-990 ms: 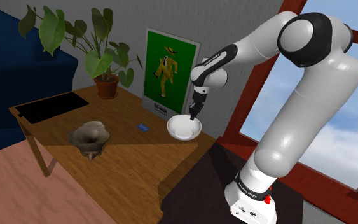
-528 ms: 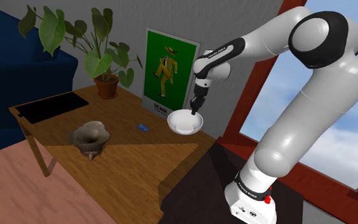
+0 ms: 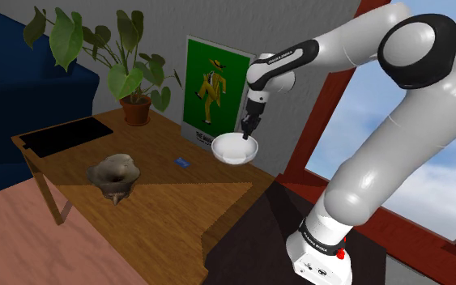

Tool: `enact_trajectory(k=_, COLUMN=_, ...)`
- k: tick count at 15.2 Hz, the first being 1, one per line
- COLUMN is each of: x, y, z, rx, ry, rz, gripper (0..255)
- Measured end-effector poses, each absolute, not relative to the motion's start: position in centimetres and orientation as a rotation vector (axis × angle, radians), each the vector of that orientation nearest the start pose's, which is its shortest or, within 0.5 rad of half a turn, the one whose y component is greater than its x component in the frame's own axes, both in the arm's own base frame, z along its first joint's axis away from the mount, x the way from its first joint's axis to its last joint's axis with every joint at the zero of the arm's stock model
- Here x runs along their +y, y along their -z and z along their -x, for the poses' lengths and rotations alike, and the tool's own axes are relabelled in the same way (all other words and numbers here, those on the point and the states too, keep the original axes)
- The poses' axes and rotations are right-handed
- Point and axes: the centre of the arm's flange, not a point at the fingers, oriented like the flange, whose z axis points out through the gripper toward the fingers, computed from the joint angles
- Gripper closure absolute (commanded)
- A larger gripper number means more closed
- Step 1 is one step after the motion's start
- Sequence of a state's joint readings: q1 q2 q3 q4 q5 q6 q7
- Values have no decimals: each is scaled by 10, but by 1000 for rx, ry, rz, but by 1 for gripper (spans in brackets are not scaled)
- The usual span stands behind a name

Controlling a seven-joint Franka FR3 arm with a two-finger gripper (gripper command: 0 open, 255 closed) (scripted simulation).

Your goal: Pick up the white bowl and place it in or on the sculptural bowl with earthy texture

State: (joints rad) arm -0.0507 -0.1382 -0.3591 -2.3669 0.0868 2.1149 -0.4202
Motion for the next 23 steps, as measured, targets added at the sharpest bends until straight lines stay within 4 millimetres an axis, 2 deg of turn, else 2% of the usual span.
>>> enact_trajectory(k=4, x=-151, y=-374, z=-469, rx=48, ry=-98, rz=2980, gripper=255)
enact_trajectory(k=8, x=-108, y=-379, z=-500, rx=48, ry=-98, rz=2981, gripper=255)
enact_trajectory(k=10, x=-88, y=-374, z=-519, rx=48, ry=-98, rz=2980, gripper=255)
enact_trajectory(k=13, x=-57, y=-382, z=-544, rx=48, ry=-98, rz=2980, gripper=255)
enact_trajectory(k=23, x=37, y=-392, z=-633, rx=49, ry=-97, rz=2980, gripper=255)
